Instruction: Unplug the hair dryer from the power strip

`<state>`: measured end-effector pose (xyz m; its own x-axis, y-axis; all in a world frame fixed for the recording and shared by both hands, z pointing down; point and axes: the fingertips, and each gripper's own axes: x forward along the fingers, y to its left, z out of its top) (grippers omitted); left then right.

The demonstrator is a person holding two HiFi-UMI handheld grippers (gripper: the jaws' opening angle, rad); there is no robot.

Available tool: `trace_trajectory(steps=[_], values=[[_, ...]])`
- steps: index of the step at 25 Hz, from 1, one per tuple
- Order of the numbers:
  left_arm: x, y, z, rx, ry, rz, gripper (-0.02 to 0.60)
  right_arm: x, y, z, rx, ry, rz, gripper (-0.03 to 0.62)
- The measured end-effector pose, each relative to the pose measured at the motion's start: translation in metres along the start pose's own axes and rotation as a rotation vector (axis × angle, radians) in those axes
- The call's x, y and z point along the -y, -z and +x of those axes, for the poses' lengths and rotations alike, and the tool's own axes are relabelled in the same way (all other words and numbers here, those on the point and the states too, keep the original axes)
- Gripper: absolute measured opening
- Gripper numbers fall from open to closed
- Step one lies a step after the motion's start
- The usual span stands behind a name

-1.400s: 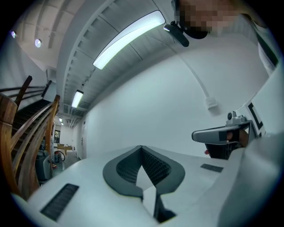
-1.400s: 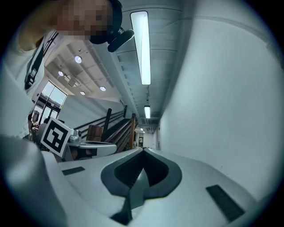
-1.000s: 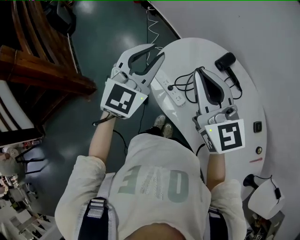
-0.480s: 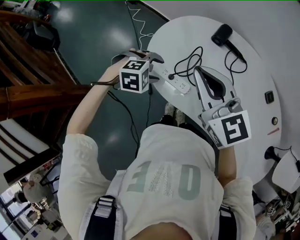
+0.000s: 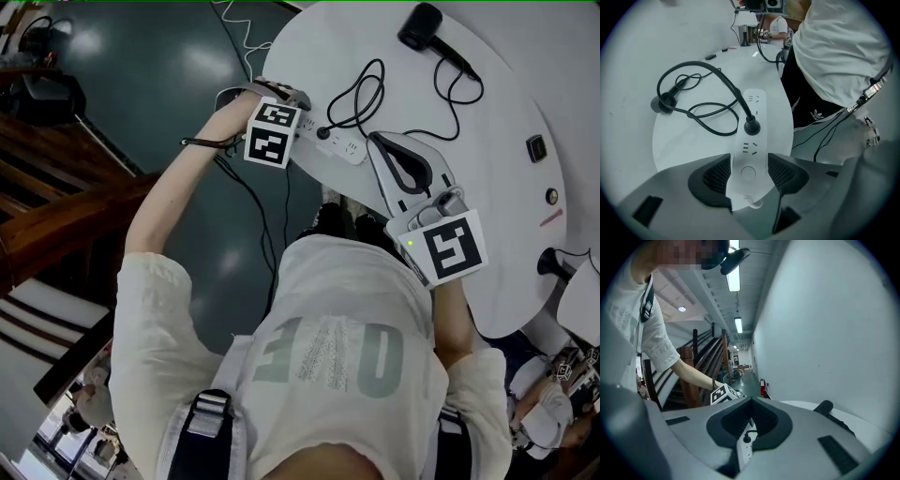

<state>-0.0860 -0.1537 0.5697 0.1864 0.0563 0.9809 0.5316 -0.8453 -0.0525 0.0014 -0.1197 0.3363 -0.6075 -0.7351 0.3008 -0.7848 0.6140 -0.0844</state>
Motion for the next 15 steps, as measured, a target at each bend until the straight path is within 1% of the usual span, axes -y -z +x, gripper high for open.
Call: trace_trajectory(steps=[4,10,12,14,15], values=[[0.0,0.002,0.008,-0.016,0.016,0.017,0.242,0.0,0.012,0.003,-0.061,0.009,0.014,0.003],[0.002,0.001,0.008,0.004,0.045,0.035,0.237,0.001,0.029,0.013,-0.094,0.01,0.042,0.003],[0.002,0.0,0.008,0.008,0.05,0.038,0.236,-0.003,0.038,0.017,-0.095,-0.025,0.032,0.003],[0.004,0.001,0.008,0.004,0.057,0.038,0.236,-0.015,0.055,0.027,-0.126,-0.107,0.012,0.003],[0.005,0.002,0.008,0.003,0.062,0.037,0.236,-0.022,0.067,0.034,-0.157,-0.151,0.021,0.1]])
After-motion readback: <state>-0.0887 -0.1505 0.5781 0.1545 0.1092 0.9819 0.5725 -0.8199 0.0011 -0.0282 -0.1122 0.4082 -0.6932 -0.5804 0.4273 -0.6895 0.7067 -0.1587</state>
